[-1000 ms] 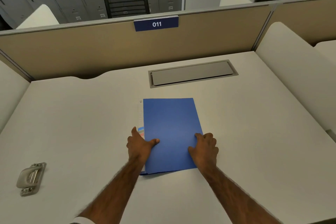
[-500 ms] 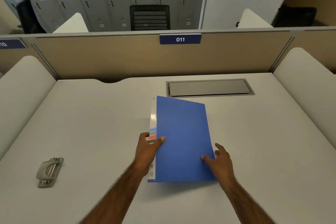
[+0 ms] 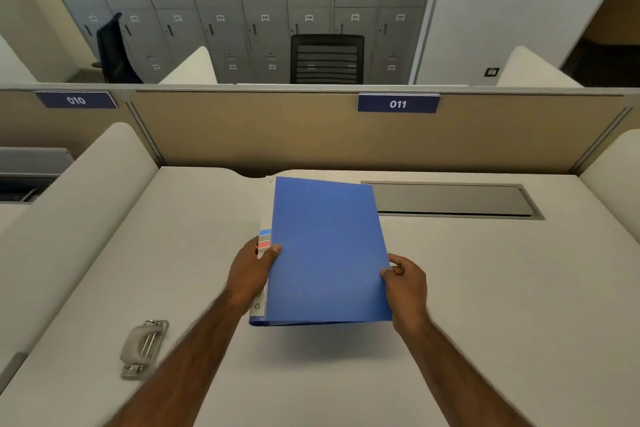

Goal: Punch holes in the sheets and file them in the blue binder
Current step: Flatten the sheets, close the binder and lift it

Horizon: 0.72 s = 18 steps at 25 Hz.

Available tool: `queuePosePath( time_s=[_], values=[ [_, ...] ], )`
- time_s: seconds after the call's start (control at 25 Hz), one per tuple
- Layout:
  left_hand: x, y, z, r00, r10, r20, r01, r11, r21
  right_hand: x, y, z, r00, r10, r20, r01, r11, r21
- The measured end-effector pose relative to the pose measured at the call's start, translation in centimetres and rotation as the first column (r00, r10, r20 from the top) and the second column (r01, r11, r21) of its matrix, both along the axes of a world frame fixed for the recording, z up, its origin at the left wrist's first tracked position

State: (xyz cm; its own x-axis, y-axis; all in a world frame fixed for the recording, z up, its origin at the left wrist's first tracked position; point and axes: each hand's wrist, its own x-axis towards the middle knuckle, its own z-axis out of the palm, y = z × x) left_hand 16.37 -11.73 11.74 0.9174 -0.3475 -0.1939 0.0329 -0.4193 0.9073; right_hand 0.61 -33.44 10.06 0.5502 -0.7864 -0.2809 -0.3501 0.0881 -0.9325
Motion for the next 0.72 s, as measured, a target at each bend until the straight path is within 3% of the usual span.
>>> queuePosePath(
  time_s=[0.36, 0.72],
  values=[
    [11.4, -2.3, -3.9, 0.994, 0.100, 0.048, -0.105, 0.987, 0.118, 12.9, -1.2, -3.5, 0.991, 0.006, -0.135, -0.018, 0.996, -0.086],
    [14.5, -4.8, -6.3, 0.992, 0.109, 0.060, -0.119, 0.974, 0.193, 16.6, -2.5, -6.3, 0.964, 0.018, -0.264, -0.060, 0.986, -0.153]
  ],
)
